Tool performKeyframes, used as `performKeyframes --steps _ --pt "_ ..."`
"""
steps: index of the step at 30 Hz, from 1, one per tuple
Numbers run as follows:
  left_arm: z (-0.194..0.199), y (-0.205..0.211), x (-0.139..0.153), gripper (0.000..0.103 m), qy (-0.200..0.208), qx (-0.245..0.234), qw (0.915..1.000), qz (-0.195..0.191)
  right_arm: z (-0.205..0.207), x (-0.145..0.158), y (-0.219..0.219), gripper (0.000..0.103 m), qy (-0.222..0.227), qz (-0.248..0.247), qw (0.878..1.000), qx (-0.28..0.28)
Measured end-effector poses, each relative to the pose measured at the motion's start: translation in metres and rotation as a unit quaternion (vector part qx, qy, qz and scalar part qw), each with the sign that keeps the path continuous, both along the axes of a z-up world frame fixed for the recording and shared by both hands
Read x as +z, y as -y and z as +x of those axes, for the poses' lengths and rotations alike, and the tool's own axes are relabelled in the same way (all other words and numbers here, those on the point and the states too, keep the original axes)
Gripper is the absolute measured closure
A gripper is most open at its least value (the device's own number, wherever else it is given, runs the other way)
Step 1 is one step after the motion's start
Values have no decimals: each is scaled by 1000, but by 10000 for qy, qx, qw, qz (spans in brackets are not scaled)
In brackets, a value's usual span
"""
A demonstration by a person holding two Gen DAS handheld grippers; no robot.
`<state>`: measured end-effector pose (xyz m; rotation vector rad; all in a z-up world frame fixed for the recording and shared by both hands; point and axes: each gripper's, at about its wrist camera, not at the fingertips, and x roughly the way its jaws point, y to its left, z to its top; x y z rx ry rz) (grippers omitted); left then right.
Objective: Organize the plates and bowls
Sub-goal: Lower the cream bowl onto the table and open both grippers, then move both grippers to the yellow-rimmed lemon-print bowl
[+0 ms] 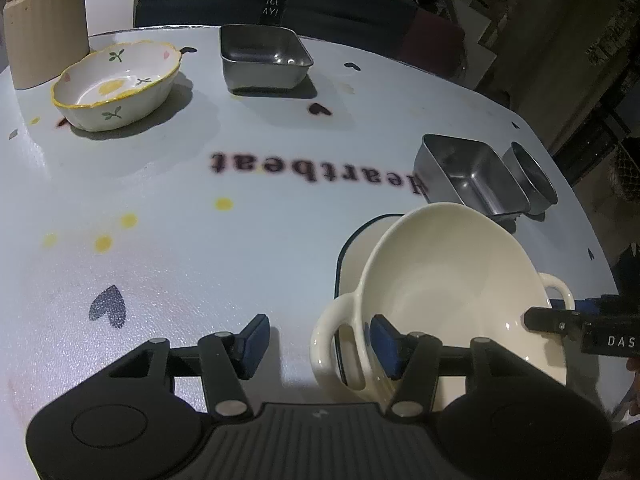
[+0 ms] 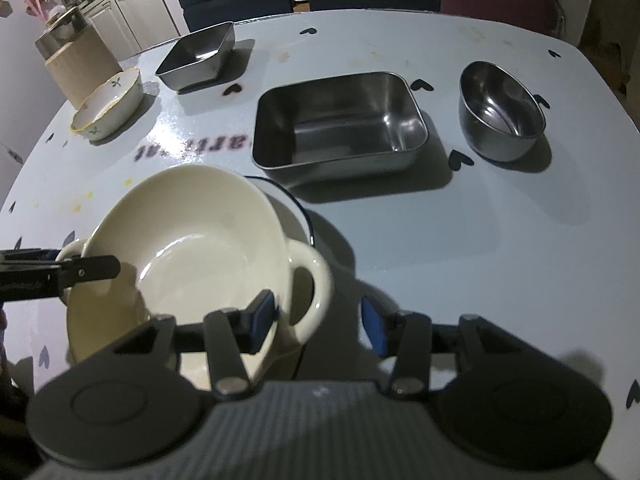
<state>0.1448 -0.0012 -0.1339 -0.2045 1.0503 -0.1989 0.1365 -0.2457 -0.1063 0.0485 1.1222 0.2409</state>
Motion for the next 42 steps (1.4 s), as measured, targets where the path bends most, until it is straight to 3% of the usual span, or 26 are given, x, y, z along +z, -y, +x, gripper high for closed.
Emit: performKeyframes --steps 6,8,11,15,17,19,24,35,42 --pt "-3 2 4 42 -21 -15 10000 12 -1 0 0 50 -55 118 9998 -144" --pt "-4 2 7 30 -19 16 10000 -83 -3 2 2 50 15 164 9997 -168" --pt "-8 8 13 25 37 -35 10000 -73 -9 8 2 38 139 175 9997 -138" --pt "-16 14 21 6 129 -39 9999 1 -19 14 0 24 235 160 9996 -54" --pt "-21 16 27 2 196 -46 9998 12 -25 18 0 18 336 149 9993 -60" --pt "-26 16 32 0 233 -62 9997 6 -30 23 2 8 471 142 9987 -88" --pt "-37 17 45 0 389 -16 9992 72 -43 35 8 1 665 81 9976 -172" --pt "-56 19 78 0 851 -167 9962 -119 -64 67 6 1 1213 233 9921 -226" --pt "-62 5 114 0 1525 -91 9883 -20 -70 93 -13 1 1760 453 9833 -92"
